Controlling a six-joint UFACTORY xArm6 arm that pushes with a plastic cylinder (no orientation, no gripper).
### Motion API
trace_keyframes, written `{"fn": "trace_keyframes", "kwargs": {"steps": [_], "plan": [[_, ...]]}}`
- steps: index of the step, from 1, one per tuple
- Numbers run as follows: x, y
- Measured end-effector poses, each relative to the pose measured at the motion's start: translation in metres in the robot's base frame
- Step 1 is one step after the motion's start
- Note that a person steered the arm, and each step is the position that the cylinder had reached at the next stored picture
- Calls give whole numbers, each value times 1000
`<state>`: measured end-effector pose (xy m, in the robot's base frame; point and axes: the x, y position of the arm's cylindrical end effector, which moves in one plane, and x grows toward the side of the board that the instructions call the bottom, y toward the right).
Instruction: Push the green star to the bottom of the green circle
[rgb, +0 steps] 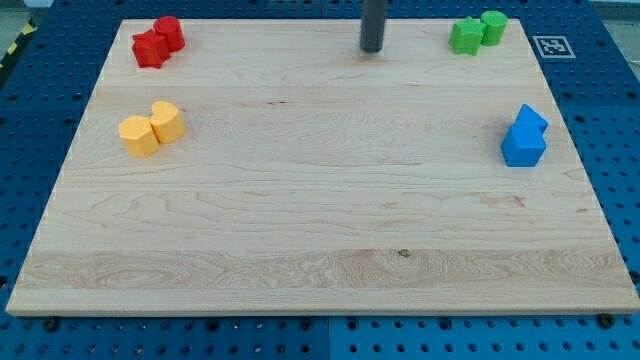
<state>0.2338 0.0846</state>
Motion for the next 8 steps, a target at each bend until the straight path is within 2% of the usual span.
{"fn": "trace_keyframes", "kwargs": {"steps": [1, 2, 3, 5, 7, 8], "plan": [[-32, 45], [-34, 69], [-17, 95], [0, 109], [9, 92], [23, 109]]}}
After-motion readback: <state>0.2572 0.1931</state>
